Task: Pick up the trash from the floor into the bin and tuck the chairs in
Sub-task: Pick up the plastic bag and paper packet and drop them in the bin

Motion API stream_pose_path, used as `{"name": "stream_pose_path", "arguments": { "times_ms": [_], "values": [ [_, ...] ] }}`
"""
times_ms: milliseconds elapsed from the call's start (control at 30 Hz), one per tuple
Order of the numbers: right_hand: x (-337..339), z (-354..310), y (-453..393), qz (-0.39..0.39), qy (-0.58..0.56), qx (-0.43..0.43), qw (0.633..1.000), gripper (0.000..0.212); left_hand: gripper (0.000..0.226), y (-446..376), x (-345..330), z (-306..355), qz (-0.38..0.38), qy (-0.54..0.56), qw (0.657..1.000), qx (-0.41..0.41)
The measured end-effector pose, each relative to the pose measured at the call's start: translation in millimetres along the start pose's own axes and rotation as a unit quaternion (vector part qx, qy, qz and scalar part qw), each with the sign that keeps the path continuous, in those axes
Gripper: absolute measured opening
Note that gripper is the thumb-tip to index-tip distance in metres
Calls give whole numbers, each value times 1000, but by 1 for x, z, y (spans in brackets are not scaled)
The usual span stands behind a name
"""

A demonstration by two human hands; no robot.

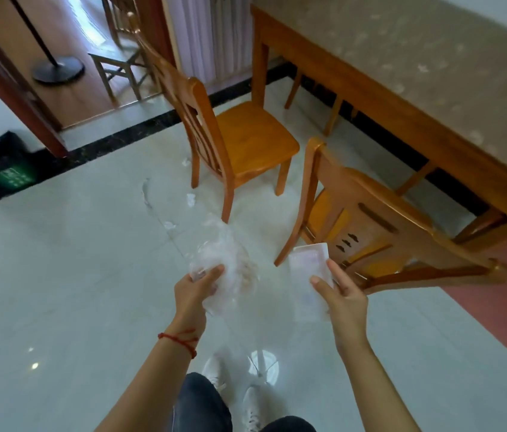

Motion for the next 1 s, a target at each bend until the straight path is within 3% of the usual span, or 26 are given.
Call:
{"name": "stream_pose_path", "arguments": {
  "times_ms": [167,400,767,900,1000],
  "values": [
    [-18,-18,7,-50,0,32,998,51,34,29,33,1,24,55,998,-24],
    [-84,-28,36,-179,-14,32,983,59,34,58,112,-11,92,103,989,-45],
    [-232,-27,116,-335,-4,51,941,61,30,72,276,-33,191,226,954,-41],
    [-291,-27,153,-366,3,49,930,62,17,68,338,-28,207,263,941,-41],
    [-336,-31,179,-374,5,50,926,61,22,63,385,-16,213,272,937,-49]
  ]
}}
Point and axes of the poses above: each hand's wrist, its own y-axis away from the middle knuckle, its own x-axis out of the back of the hand, z = x × y, the point moved 6 cm from there along -y, towards the middle knuckle, and after that the axes turned 15 degrees about x, right-handed, at the moved point
